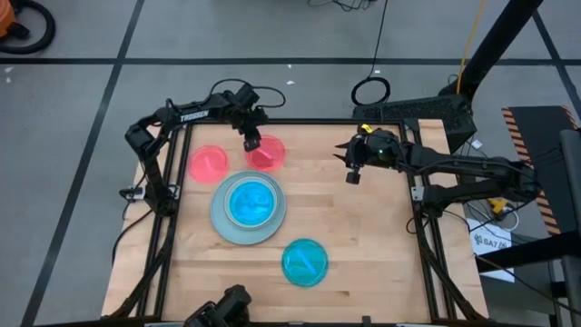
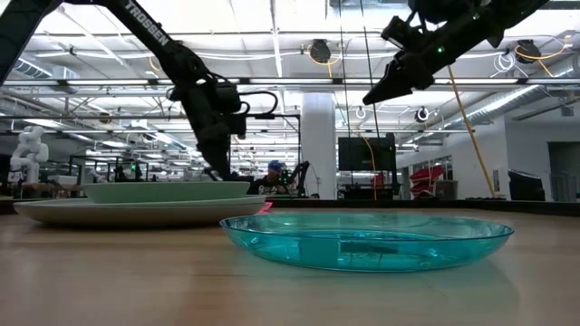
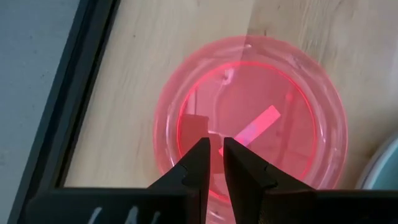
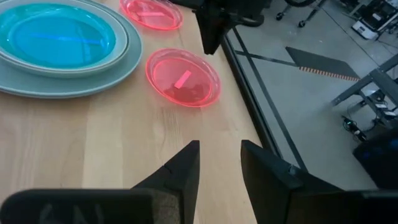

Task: Stack plastic plates
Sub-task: Stack the right pink plate on top of the light blue plate

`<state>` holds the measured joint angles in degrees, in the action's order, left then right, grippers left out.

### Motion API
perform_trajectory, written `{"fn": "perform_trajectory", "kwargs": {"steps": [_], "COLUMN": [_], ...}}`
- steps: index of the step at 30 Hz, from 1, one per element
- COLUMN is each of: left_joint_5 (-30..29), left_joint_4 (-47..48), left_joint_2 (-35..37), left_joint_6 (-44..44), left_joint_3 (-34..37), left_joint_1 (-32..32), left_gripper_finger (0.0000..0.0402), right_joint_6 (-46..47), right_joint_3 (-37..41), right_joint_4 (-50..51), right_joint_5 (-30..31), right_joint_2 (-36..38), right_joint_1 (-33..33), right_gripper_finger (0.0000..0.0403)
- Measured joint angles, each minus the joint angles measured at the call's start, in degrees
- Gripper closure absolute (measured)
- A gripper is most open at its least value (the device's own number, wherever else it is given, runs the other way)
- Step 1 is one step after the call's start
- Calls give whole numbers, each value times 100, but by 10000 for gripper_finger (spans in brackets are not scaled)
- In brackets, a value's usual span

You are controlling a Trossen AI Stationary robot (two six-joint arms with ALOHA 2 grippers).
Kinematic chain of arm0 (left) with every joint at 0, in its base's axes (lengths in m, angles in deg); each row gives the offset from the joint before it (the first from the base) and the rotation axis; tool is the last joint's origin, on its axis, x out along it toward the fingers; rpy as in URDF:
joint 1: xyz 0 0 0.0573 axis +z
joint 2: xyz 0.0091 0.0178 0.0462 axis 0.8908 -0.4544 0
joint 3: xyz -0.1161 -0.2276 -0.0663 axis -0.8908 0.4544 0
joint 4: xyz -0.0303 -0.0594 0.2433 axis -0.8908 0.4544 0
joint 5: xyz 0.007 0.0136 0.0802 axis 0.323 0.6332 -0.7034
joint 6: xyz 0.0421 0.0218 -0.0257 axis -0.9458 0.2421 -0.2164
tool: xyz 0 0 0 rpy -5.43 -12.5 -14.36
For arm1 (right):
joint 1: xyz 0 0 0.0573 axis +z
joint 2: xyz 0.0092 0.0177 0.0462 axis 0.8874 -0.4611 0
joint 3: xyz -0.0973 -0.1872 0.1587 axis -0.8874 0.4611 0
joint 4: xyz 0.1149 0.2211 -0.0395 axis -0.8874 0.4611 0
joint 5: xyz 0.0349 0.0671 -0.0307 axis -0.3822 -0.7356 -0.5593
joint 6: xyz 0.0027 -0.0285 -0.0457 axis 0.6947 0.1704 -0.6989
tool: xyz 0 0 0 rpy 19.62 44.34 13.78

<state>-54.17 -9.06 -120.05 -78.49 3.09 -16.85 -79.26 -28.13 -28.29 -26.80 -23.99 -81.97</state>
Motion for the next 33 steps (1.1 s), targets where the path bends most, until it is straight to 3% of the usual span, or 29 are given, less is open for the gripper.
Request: {"fn": "perform_trajectory", "kwargs": {"steps": [4,8,16,33], "left_joint_5": [-1,-21,-726,-758], "left_joint_4": [156,171,38,27], "left_joint_2": [0,0,0,-4], "left_joint_6": [-337,-373,-19,910], "left_joint_3": [0,0,20,22], "left_joint_1": [-62,-139,-151,-61], "left_gripper_finger": [334,283,192,186], "right_joint_6": [0,0,0,2], "right_joint_3": [0,0,0,0], "right_joint_4": [-6,-1,1,1], "right_joint_5": [-2,-2,-2,-2], "right_joint_2": [-87,-116,-118,-118], "right_joint_1": [-45,-82,-87,-87], "right_gripper_finger": [293,293,293,293]}}
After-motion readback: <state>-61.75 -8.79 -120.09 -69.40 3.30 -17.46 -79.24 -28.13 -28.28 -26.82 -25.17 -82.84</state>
